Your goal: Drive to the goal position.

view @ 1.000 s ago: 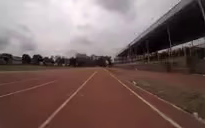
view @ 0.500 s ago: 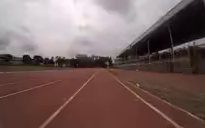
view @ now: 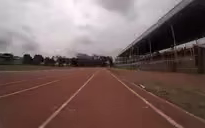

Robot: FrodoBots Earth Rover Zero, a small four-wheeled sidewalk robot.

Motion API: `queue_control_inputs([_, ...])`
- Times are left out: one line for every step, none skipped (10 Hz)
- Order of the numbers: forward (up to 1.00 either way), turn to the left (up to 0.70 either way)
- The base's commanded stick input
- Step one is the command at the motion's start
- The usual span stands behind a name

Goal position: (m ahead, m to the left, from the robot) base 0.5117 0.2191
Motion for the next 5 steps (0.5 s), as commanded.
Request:
queue_control_inputs([0.7,0.0])
queue_control_inputs([0.7,0.0])
queue_control_inputs([0.7,0.0])
queue_control_inputs([0.7,0.0])
queue_control_inputs([0.7,0.0])
